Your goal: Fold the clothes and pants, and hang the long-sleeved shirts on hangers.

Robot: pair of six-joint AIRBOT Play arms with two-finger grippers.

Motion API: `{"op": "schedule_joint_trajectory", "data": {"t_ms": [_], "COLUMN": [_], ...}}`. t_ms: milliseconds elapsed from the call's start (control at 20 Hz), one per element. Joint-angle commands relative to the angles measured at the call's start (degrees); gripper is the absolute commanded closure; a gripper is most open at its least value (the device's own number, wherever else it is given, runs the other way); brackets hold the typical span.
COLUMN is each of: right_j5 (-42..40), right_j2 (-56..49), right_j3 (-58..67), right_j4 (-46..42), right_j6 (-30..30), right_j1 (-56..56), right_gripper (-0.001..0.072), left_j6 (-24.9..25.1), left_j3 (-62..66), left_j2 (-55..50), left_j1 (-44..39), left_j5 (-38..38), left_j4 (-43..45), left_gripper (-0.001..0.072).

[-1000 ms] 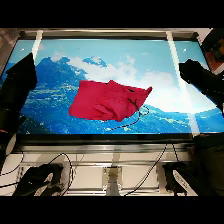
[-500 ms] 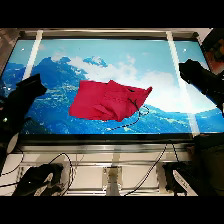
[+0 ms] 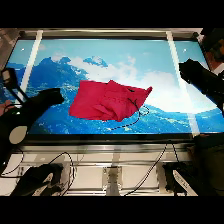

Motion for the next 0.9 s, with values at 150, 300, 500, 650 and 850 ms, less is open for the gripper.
{"op": "schedule_joint_trajectory", "data": {"t_ms": [150, 300, 500, 650, 850], "right_j5": [4.26, 8.39, 12.11, 12.72, 12.33], "right_j2": [-0.37, -3.15, -10.34, -15.58, -17.92], "right_j3": [0.04, 0.02, 0.02, 0.02, 0.02], "right_j4": [0.87, 3.82, 20.22, 21.27, 22.49], "right_j6": [-1.90, -2.71, -16.13, -16.50, -16.50], "right_j1": [0.00, 0.00, 0.02, 0.00, 0.02], "right_gripper": [0.0697, 0.0699, 0.0698, 0.0505, 0.0317], "left_j6": [14.60, 14.60, 14.60, 14.58, 16.83], "left_j3": [-0.02, -0.02, -0.02, -0.02, 0.00], "left_j2": [-10.32, -14.69, -19.65, -22.88, -27.39], "left_j1": [-0.04, -0.04, -0.07, -0.04, -0.07], "left_j5": [-3.17, -3.17, -3.23, -3.69, -2.67], "left_j4": [-15.39, -15.39, -15.43, -19.12, -34.16], "left_gripper": [0.0699, 0.0699, 0.0698, 0.0627, 0.0438]}}
